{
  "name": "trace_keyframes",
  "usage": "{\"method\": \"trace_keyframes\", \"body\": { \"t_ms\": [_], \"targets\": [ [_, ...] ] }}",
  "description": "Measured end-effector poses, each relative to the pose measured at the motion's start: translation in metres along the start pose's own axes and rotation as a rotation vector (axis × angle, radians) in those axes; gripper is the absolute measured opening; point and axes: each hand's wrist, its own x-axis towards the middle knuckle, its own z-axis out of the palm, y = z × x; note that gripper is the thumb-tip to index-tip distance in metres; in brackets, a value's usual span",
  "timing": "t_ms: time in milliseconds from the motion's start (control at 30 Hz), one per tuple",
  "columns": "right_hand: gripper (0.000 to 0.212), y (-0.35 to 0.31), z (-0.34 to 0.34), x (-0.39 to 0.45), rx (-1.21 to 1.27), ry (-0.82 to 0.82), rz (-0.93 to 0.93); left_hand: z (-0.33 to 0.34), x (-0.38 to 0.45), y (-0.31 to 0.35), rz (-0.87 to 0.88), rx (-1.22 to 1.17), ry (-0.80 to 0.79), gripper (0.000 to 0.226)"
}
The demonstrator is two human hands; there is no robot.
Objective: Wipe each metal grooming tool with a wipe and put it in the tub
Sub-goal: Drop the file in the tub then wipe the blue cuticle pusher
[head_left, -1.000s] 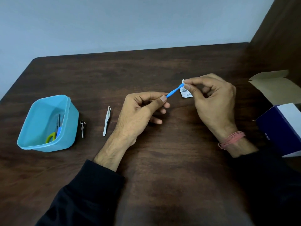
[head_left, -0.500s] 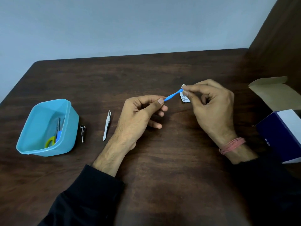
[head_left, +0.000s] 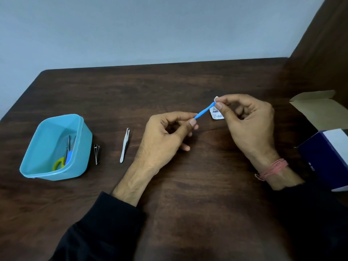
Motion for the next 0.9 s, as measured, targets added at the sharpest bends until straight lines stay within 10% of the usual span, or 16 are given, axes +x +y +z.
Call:
{"method": "trace_keyframes", "body": {
  "t_ms": [533,900],
  "targets": [
    [0.014,-0.007,-0.003,0.0,-0.012,0.149,-0.056,0.002,0.0,-0.002,-0.014,0.118,0.015,0.013],
    [0.009,-0.014,0.0,-0.005,-0.147,-0.037,-0.106,0.0,0.0,-0.001,0.0,0.115,-0.037,0.014]
  ]
}}
